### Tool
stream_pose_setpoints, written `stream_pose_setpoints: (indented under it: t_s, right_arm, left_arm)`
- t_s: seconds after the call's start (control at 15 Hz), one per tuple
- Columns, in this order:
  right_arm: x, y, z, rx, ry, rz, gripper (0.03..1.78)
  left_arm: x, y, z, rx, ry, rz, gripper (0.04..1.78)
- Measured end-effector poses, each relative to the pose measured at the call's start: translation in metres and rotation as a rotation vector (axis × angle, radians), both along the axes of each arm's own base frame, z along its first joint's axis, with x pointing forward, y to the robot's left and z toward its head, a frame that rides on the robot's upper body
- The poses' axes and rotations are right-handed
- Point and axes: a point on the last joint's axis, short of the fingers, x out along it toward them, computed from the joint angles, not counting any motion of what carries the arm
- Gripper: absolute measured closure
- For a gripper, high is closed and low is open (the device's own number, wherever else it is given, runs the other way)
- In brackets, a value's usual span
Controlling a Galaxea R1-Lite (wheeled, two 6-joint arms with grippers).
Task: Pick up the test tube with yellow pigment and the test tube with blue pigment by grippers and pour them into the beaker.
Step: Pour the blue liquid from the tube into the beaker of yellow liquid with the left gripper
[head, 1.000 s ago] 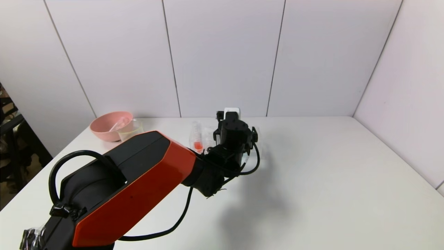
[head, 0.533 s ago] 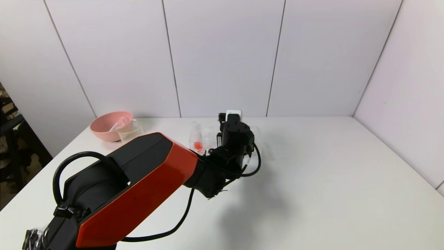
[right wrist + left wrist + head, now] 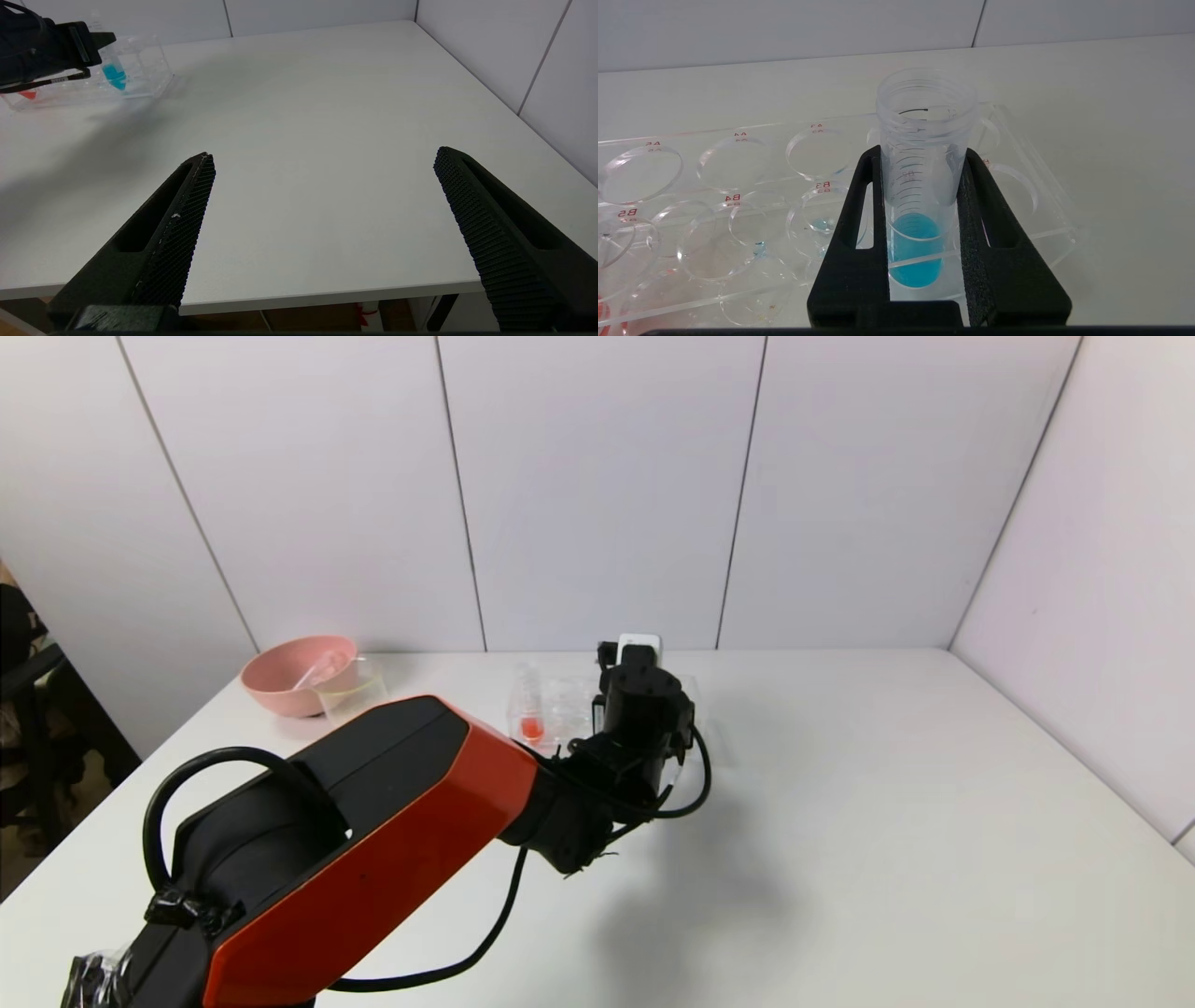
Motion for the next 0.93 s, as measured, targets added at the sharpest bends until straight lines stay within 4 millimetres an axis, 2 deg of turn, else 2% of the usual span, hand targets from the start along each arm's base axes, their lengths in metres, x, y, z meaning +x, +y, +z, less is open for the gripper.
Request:
stream_pose_setpoints:
  t_s: [0.4,0.93]
  right_arm:
    - [0.0,0.0,0.0,0.0,0.0,0.0,0.1]
    - [0.0,0.0,0.0,0.0,0.0,0.0,0.1]
  left_arm:
    - [0.0,0.0,0.004,0.002,0.001,0.003,1.38]
    - [-0.002,0.003,0.026,-0.006,-0.006,0.001,1.38]
